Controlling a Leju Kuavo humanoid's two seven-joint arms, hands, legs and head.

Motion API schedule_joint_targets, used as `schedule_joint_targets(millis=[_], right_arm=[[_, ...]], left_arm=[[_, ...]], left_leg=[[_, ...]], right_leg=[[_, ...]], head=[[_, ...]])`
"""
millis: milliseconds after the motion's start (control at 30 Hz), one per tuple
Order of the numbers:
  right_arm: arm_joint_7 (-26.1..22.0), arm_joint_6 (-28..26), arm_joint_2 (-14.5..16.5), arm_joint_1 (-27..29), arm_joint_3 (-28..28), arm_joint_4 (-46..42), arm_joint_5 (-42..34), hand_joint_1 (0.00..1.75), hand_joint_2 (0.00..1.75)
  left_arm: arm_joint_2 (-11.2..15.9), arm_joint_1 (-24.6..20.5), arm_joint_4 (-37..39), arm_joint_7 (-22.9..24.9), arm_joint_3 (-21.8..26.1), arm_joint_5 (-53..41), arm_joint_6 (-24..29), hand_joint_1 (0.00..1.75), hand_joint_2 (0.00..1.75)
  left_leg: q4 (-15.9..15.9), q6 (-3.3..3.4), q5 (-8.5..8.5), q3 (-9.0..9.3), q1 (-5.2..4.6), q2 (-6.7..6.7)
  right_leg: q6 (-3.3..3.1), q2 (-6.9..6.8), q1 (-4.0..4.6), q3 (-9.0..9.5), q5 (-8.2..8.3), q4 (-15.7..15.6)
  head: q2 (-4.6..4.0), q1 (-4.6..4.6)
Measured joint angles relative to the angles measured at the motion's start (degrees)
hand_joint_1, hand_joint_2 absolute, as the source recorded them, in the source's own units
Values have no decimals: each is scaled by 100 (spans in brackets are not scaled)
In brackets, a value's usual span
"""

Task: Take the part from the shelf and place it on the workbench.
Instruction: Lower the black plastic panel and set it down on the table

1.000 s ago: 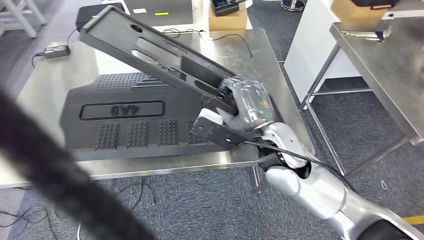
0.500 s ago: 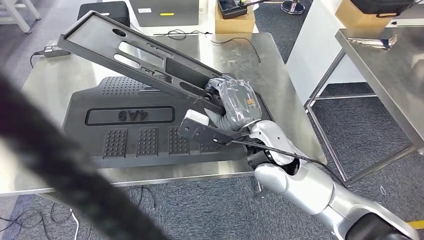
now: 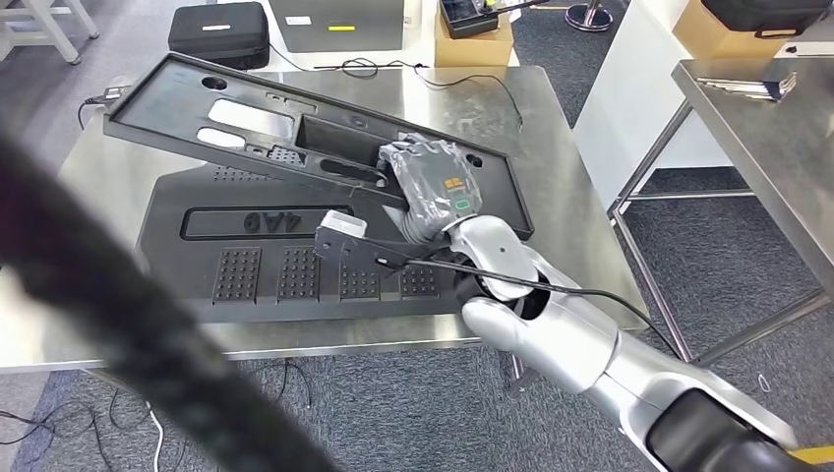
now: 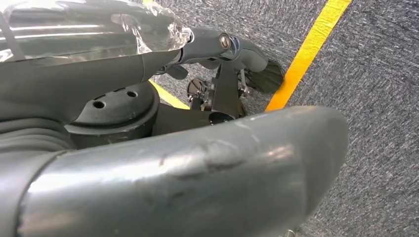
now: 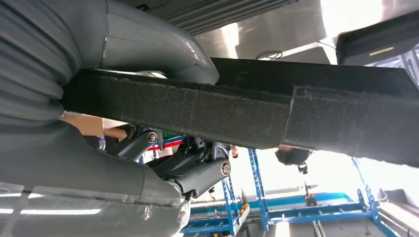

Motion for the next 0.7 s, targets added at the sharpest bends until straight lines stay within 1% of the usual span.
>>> schedule_joint_targets(millis=[267,700], right_arm=[[-158,-4,403,-323,163,939,-168,175,175],[-214,-9,752,-595,299,1851,-289,175,175]], left_arm=[[0,-38,0,26,-93,-8,19,0,0],[0,-95,0,53,-130,-23,2,0,0]], left_leg=[[-19,-19,17,0,9,3],[-29,-21,18,0,13,5]], right_leg=[[3,-2,6,-15,3,7],[2,1,9,-21,2,7]], head=[[0,43],[0,96]])
